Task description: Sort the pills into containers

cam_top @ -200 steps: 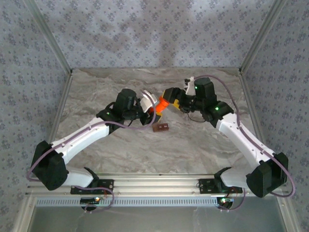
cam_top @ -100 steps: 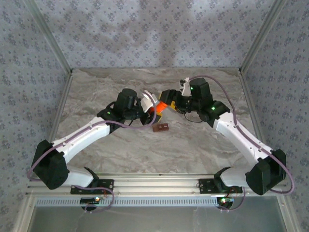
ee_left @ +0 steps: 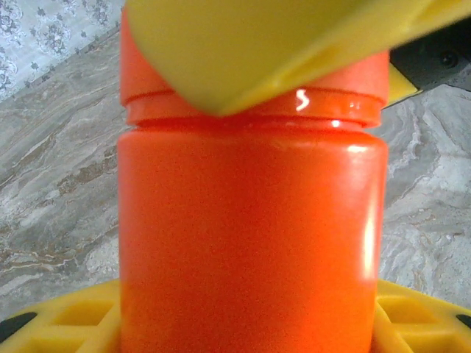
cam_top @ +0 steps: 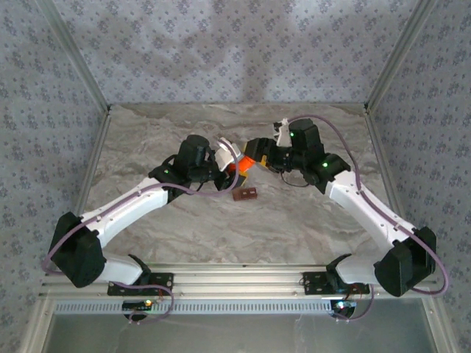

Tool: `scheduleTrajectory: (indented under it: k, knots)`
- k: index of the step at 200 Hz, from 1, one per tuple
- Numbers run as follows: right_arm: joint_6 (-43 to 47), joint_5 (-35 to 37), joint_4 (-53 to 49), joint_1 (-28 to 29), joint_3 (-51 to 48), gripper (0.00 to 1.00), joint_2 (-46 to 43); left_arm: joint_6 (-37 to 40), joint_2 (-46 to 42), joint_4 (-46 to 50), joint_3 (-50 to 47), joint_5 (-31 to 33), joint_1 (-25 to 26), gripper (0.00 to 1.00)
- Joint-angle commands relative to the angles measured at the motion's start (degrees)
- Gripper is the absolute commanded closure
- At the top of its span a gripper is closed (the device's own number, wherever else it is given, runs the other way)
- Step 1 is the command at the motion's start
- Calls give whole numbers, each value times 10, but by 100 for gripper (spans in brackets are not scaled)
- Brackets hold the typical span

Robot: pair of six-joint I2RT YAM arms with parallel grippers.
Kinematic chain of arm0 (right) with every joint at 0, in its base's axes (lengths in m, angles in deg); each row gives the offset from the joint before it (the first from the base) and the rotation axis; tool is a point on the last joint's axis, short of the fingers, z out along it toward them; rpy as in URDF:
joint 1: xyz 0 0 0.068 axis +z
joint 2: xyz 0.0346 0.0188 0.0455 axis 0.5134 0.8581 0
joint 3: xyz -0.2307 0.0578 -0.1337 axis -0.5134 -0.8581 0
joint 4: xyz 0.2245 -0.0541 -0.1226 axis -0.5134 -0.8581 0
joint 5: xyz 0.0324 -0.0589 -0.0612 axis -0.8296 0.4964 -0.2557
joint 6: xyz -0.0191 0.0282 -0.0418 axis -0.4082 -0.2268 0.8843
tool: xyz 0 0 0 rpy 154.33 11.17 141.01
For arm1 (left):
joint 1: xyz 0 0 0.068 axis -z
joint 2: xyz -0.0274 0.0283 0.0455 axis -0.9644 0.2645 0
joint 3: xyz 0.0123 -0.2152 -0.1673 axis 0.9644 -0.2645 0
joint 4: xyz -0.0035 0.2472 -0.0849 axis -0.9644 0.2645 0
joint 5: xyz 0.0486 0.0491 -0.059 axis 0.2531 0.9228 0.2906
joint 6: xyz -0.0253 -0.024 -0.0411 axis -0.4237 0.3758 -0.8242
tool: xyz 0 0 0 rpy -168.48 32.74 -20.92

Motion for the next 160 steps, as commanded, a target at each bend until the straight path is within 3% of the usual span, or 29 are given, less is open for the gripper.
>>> scheduleTrajectory:
  k: [1,74,129,142,160]
  knots:
    - [11,-5,-15,-8,11,30,-19,2,-1,-20,22,-16,0,100]
    - [22,-33,-8,-19,9,46,-20,2,-1,-21,25,-16,0,100]
    - [74,-99,13,-26,10,47,8,2,-1,-18,26,-15,0,100]
    - [126,-127,3,-27,15,50,18,1,-2,-18,25,-15,0,100]
    - [272,-168,-21,-29,43,50,22,2,-3,-18,24,-15,1,100]
